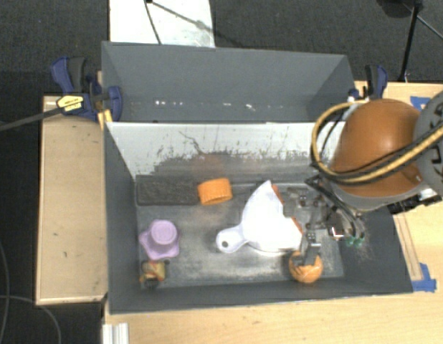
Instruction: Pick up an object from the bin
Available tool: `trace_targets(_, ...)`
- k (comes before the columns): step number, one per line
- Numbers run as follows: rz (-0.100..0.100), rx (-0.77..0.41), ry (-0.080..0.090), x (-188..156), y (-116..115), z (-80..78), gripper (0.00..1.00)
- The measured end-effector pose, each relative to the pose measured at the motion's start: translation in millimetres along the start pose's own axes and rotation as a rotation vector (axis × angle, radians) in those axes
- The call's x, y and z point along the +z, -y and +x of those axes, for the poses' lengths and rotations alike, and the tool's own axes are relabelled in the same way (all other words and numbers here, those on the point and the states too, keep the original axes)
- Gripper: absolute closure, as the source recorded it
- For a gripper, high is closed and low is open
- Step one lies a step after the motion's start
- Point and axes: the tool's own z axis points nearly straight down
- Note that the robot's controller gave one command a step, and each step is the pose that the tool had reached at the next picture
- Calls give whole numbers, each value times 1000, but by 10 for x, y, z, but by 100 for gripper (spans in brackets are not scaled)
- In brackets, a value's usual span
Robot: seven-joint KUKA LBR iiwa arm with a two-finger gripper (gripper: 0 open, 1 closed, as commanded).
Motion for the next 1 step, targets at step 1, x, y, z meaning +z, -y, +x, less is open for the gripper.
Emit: trace_targets(1,0,0,8,-43,0,-14,0)
